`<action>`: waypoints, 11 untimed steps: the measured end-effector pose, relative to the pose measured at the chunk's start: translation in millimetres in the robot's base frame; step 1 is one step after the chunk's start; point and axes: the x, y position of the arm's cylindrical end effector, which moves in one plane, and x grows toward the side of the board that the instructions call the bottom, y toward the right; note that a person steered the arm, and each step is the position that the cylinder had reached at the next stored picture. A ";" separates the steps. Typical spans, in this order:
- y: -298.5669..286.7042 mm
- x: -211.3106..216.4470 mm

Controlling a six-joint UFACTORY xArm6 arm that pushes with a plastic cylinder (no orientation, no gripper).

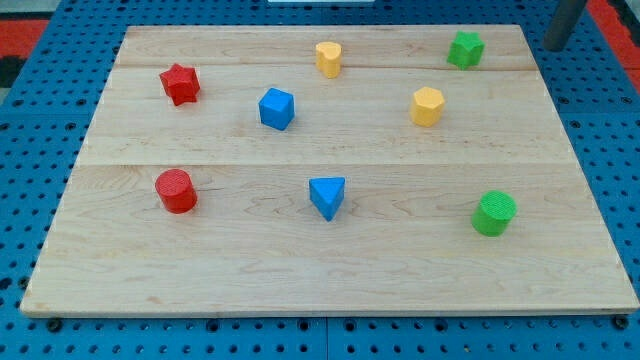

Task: Place the yellow hexagon below the green star

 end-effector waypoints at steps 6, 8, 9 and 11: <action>-135.7 182.8; -176.0 125.3; -164.0 122.7; -211.5 96.2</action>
